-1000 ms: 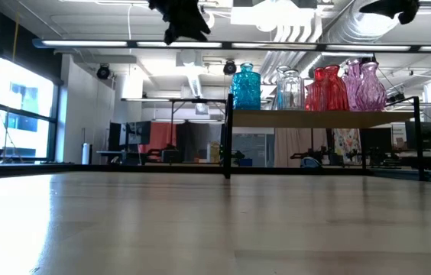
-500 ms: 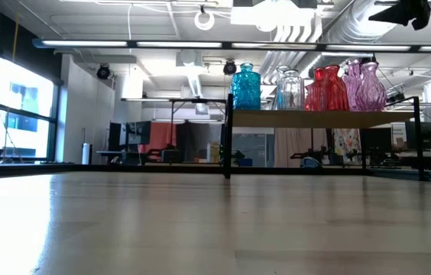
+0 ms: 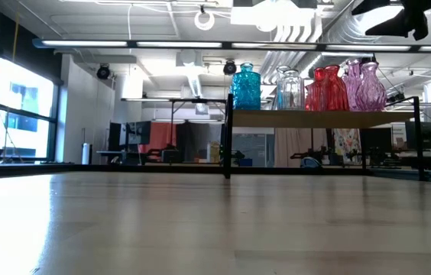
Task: Sort vases onto shelf
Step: Return to Home Position
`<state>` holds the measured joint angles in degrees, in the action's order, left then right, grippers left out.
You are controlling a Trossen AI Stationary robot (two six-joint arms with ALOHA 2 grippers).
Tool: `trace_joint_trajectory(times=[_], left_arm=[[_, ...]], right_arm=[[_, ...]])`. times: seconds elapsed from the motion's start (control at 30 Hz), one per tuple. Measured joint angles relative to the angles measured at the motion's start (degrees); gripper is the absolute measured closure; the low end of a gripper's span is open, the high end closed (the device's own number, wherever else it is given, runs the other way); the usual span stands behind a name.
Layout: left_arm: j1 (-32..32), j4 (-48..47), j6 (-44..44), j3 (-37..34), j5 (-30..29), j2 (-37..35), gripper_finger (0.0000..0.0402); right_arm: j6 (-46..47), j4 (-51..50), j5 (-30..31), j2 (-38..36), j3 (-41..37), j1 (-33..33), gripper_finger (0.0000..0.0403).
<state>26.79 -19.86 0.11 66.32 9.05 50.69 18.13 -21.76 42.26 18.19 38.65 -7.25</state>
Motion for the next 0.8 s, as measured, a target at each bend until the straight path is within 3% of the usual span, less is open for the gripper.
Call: trace_joint_trajectory(times=[0.27,0.67,0.8], left_arm=[[0.00,10.65,-2.85,-17.06,-0.69,-9.91,0.0295],[0.02,20.49,-2.91,-30.69,-0.66,-15.31,0.0296],[0.00,23.88,-3.27,-35.37,-0.64,-15.45,0.0296]], right_arm=[[-0.05,-2.32,-8.63,-0.02,0.00,0.00,0.0081],[4.28,-9.68,-8.43,-0.02,-0.20,0.00,0.0081],[4.48,-6.75,-8.45,-0.44,-3.01,0.00,0.0081]])
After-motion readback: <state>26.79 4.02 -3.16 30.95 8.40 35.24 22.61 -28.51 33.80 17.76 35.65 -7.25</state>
